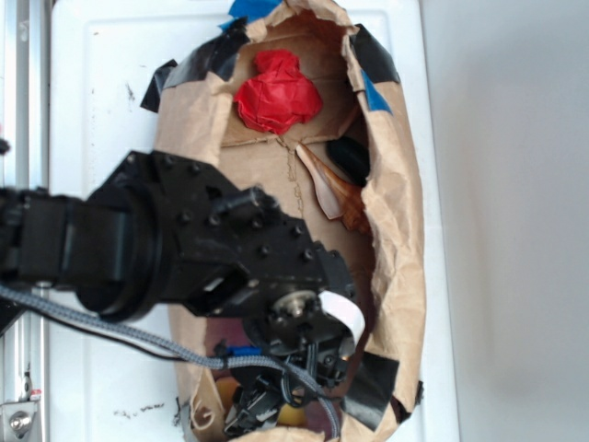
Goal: Grab the green sponge.
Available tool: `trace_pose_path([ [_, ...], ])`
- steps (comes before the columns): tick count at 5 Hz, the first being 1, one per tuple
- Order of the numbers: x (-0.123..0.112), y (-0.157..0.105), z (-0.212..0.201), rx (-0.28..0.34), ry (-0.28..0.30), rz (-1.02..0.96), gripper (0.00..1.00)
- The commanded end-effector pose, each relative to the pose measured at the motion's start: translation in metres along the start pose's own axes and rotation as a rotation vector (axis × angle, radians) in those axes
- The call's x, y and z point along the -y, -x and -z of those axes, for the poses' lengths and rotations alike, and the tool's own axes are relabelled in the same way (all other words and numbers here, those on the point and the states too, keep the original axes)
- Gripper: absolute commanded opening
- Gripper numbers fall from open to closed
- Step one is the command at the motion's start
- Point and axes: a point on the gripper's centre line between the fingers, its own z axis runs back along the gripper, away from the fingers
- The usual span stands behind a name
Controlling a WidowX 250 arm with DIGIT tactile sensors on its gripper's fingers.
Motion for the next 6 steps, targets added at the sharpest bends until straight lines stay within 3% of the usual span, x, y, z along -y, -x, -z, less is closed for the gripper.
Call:
trace_pose_path([
  [1,0.016,0.006,0.003,-0.024,-0.009,0.106,0.84],
  [2,0.012,0.005,0.000,-0.006,-0.015,0.089,0.00],
  [6,0.002,0.005,-0.015,0.065,-0.008,0.078,0.00],
])
